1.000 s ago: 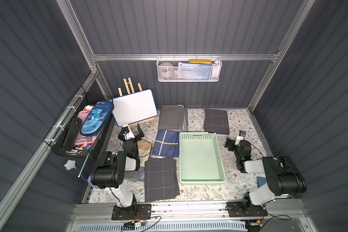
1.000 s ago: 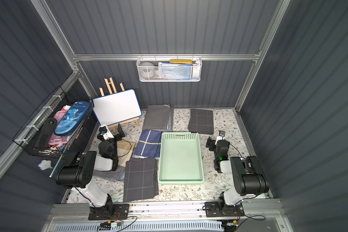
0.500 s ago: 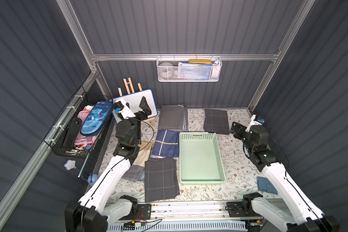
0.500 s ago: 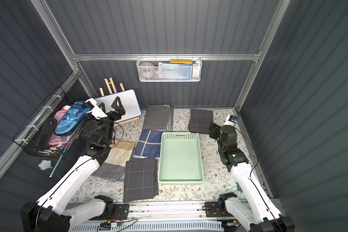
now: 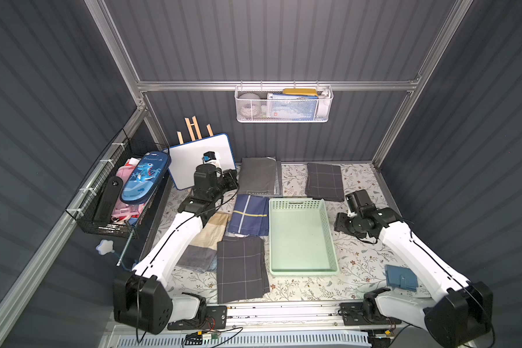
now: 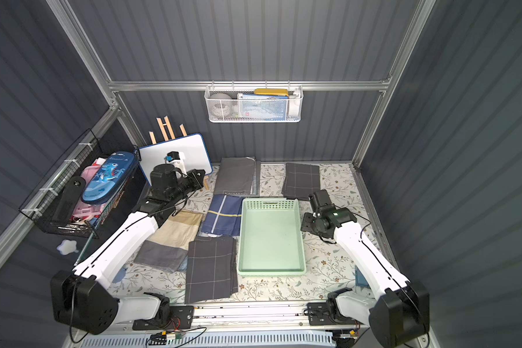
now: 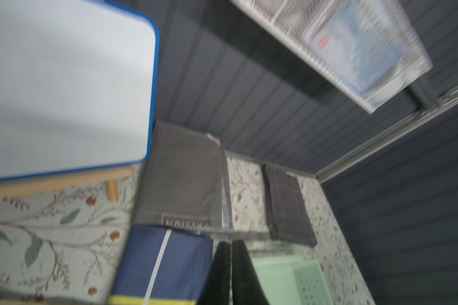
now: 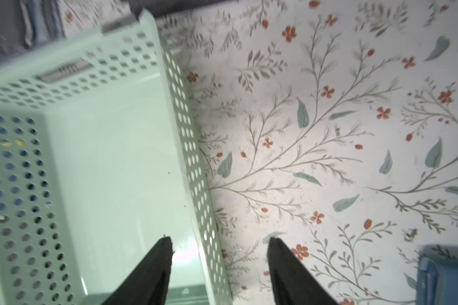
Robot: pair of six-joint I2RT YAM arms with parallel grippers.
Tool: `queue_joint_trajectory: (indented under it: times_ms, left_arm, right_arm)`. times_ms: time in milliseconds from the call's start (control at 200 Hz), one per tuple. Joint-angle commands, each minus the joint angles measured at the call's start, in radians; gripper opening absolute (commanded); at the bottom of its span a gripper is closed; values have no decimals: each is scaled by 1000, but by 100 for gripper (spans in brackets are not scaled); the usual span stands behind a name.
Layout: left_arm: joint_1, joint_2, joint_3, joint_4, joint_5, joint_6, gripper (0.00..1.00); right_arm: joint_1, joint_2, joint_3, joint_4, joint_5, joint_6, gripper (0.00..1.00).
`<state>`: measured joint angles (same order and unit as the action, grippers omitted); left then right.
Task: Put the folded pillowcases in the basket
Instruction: Move the basket to the center of the board.
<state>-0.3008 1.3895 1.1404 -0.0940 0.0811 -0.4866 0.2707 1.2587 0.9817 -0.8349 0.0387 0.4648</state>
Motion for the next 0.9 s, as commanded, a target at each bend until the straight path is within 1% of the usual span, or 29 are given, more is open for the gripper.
queue_joint_trajectory:
  times_ms: [0,30,55,85,130,170,215,320,405,480,545,625,635,700,760,855,895]
  left_arm:
    - [-4,43,17,-161,132,72,26]
    - [-4,53,23,-168,169,103,28]
    - [-6,54,26,-171,187,119,31]
    - [-8,53,27,-172,188,130,36]
    - [-8,45,26,-168,177,141,46]
    - [-7,40,27,-165,166,147,51]
    - [-8,39,27,-167,170,152,53]
    - [-8,27,9,-159,184,157,54]
    - [-8,12,-10,-147,186,164,54]
    - [-8,6,-20,-142,181,169,54]
    - [-7,9,-23,-137,181,171,54]
    - [-7,17,-24,-135,177,172,54]
    - [-7,18,-25,-133,177,172,54]
    - [-8,22,-25,-128,185,174,54]
    - [-8,20,-26,-122,189,177,54]
    - [-8,21,-26,-115,193,180,54]
    - [-8,22,-27,-105,197,182,54]
  right_arm:
    - [15,106,26,-90,-79,-50,51]
    - [21,130,37,-90,-91,-65,43]
    - [27,149,46,-93,-100,-73,40]
    - [33,167,58,-97,-102,-77,39]
    - [45,181,70,-97,-94,-82,38]
    - [51,183,70,-93,-84,-83,39]
    - [51,183,68,-83,-89,-81,40]
    - [55,184,68,-89,-77,-78,43]
    - [56,194,62,-78,-76,-79,42]
    - [56,228,55,-53,-93,-80,36]
    - [59,271,73,-57,-115,-81,24]
    - [64,305,86,-57,-102,-79,2]
    - [64,307,88,-60,-95,-77,0]
    - [64,308,104,-88,-34,-57,0]
    - [64,296,109,-118,49,-58,0]
    - [64,293,143,-176,263,-76,0]
    - [62,313,169,-199,330,-87,0]
